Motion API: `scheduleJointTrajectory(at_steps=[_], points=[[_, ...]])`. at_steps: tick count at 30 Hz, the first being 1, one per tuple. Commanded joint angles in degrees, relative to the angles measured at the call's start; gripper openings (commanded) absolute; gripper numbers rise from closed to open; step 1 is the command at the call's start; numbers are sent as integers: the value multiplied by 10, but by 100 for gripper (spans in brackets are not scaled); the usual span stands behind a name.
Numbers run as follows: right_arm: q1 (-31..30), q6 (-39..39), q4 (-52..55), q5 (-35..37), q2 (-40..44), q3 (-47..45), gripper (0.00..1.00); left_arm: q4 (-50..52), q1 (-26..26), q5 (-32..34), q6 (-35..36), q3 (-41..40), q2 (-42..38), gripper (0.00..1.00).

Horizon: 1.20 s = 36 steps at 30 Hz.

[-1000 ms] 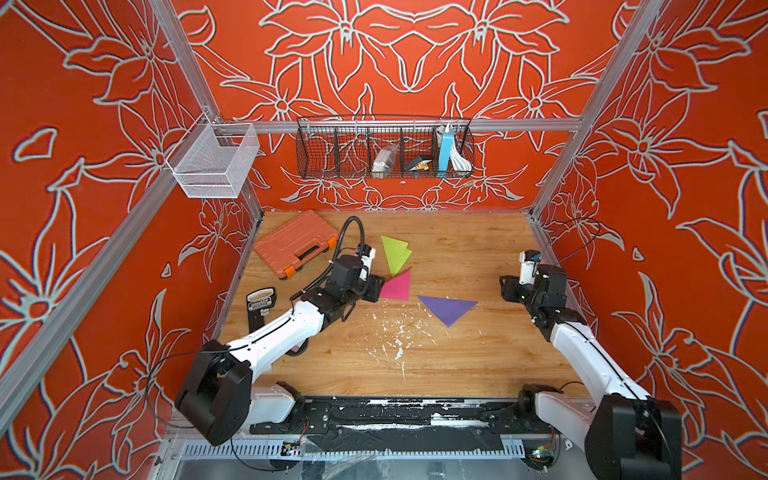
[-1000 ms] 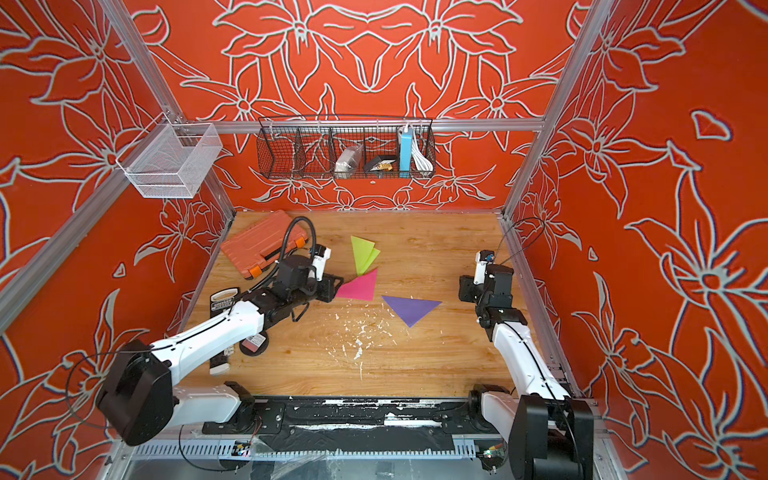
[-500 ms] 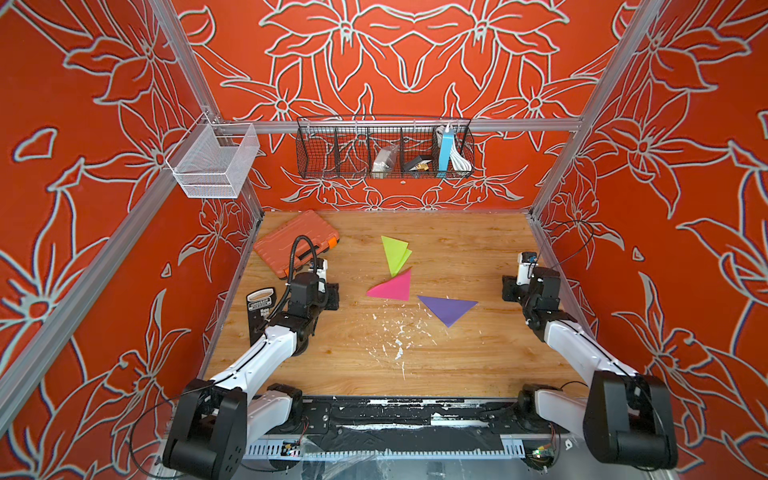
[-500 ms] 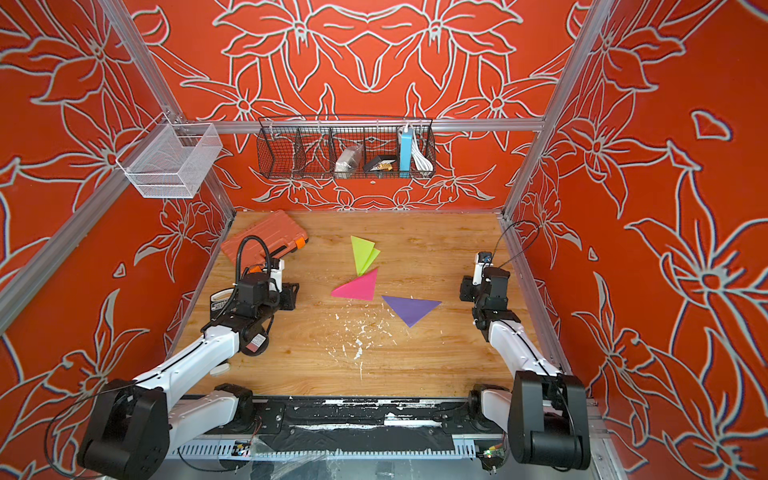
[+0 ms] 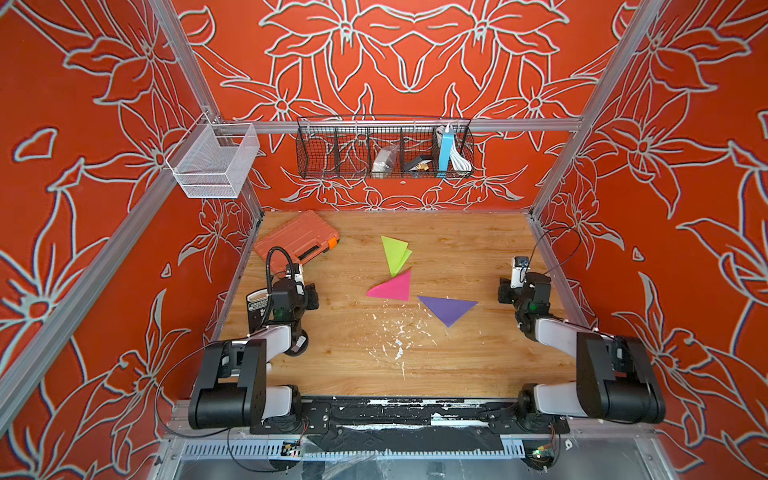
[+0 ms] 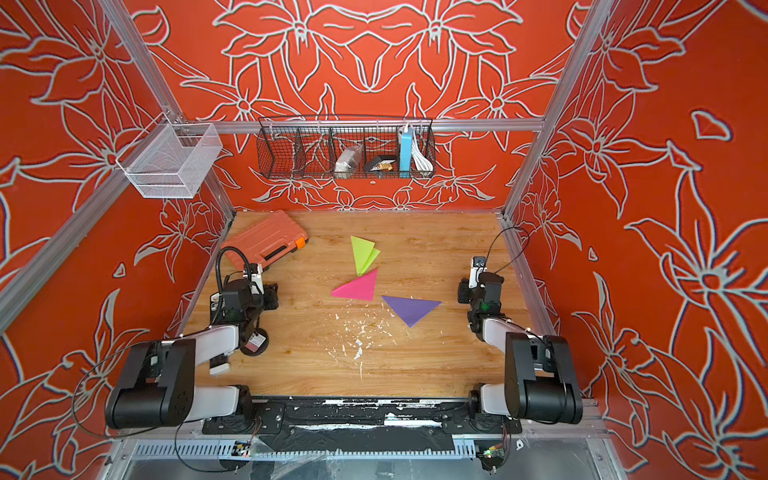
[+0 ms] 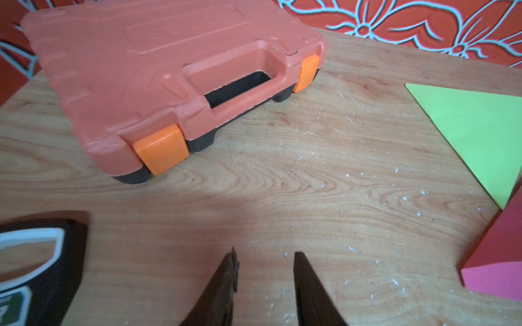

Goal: Fold the square paper diagonally
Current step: Reset both arms

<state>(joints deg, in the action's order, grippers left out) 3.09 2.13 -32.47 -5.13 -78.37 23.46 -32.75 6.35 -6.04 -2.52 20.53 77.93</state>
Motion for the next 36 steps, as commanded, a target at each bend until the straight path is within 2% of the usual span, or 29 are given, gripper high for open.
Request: scheduleJointTrajectory(at_steps=[1,7,9,12,13,14,17,19,20,21,36], points=[[1,-16,-63,-28,2,-22,40,-84,3,-28,2,-17,3,39],[0,-21,-97,-36,4,-42,41,-133,-6,-26,11,-33,31,51],[0,-19,-127,-30,2,-59,41,-120,-6,-23,13,-30,26,56],[-2,-17,-187,-25,-32,-71,43,-119,-11,-12,14,-28,27,67],[-3,-20,-170,-25,-25,-68,45,-118,-12,-11,14,-28,27,74],[-3,-22,-143,-23,-16,-62,46,-116,-12,-11,15,-28,25,98],[-6,-26,-144,-24,-21,-58,50,-116,-12,-11,15,-28,26,98],[-11,-27,-145,-18,-26,-56,59,-116,-13,-10,15,-28,26,98],[-14,-28,-134,-12,-23,-52,95,-117,-13,-10,15,-28,26,98],[-15,-29,-133,-10,-22,-53,98,-116,-13,-10,15,-28,26,98],[-15,-29,-134,-9,-22,-53,98,-112,-17,-4,16,-24,28,98]])
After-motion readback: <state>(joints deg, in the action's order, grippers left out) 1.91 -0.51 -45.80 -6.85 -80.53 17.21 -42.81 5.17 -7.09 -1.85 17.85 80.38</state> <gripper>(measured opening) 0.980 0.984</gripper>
